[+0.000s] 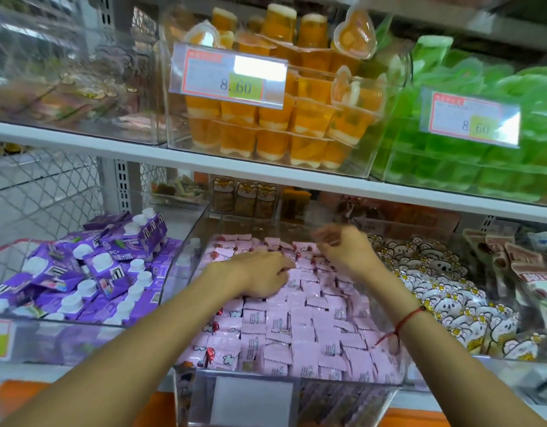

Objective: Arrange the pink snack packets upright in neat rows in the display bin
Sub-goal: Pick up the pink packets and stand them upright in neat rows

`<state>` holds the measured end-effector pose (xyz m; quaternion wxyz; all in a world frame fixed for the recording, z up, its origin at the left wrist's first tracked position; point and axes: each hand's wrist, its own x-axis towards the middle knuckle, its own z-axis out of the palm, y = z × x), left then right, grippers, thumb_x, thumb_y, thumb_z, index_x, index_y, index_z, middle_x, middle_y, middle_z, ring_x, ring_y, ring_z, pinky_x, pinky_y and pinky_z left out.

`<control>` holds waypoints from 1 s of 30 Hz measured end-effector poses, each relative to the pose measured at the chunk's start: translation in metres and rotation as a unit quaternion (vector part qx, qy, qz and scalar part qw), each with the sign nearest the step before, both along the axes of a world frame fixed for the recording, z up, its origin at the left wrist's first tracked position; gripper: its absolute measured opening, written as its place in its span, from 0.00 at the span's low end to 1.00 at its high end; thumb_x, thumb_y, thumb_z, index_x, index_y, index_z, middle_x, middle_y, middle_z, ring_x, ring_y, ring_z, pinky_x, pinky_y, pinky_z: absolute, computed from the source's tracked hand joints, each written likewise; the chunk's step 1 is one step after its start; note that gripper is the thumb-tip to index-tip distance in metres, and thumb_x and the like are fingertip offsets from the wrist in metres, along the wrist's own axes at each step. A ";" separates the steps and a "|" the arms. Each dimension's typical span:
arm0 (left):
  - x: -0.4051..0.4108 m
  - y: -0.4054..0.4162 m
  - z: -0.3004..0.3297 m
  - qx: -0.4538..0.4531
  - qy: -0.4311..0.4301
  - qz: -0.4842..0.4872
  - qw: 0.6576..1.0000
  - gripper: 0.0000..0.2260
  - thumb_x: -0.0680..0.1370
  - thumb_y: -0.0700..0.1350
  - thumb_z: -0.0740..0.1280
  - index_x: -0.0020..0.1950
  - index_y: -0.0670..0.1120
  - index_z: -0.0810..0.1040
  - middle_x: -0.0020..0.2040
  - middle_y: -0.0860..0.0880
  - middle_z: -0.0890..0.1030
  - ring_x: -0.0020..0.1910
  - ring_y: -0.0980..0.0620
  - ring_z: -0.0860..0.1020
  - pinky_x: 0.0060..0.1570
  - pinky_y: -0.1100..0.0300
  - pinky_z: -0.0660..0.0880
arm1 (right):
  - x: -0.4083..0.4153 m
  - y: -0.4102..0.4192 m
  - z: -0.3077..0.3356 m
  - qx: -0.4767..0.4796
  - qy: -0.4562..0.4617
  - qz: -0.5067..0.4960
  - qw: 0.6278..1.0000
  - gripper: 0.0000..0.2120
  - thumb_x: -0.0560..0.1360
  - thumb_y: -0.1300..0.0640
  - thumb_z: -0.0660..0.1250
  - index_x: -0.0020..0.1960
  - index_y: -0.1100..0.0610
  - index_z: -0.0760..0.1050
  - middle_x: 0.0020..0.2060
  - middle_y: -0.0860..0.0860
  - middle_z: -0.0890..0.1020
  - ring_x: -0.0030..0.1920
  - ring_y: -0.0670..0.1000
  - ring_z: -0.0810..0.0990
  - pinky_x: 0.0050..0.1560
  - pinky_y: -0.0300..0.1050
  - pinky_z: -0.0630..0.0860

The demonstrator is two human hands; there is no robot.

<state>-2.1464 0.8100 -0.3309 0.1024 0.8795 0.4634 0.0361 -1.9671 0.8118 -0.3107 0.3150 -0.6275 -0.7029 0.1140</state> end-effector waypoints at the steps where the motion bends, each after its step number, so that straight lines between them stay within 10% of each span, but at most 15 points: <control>1: 0.001 0.001 -0.001 -0.004 0.009 -0.004 1.000 0.16 0.83 0.49 0.53 0.69 0.50 0.69 0.69 0.47 0.69 0.65 0.44 0.69 0.61 0.50 0.69 | 0.001 0.000 0.001 -0.013 -0.031 0.004 0.999 0.09 0.75 0.61 0.66 0.54 0.55 0.80 0.52 0.52 0.83 0.52 0.51 0.79 0.59 0.48 0.75; 9: -0.001 0.005 -0.004 -0.001 -0.003 -0.002 1.000 0.18 0.82 0.50 0.55 0.72 0.51 0.65 0.69 0.48 0.69 0.64 0.46 0.70 0.53 0.56 0.68 | -0.011 0.014 -0.006 -0.088 -0.236 0.020 0.968 0.08 0.74 0.52 0.69 0.52 0.50 0.81 0.53 0.51 0.82 0.52 0.53 0.79 0.56 0.49 0.77; 22: -0.003 0.002 -0.005 0.009 0.001 0.000 1.000 0.19 0.83 0.49 0.51 0.74 0.53 0.62 0.73 0.52 0.64 0.70 0.48 0.64 0.63 0.52 0.67 | -0.011 0.012 -0.010 -0.025 -0.266 0.029 0.963 0.07 0.78 0.55 0.63 0.45 0.52 0.78 0.47 0.51 0.83 0.46 0.53 0.80 0.48 0.48 0.77; 30: -0.003 0.004 -0.007 0.003 0.013 -0.001 1.000 0.20 0.83 0.50 0.51 0.75 0.53 0.61 0.74 0.52 0.63 0.71 0.48 0.63 0.66 0.51 0.65 | -0.014 0.007 0.001 0.100 0.027 -0.036 0.994 0.05 0.80 0.59 0.58 0.46 0.56 0.70 0.40 0.53 0.77 0.36 0.52 0.76 0.36 0.44 0.74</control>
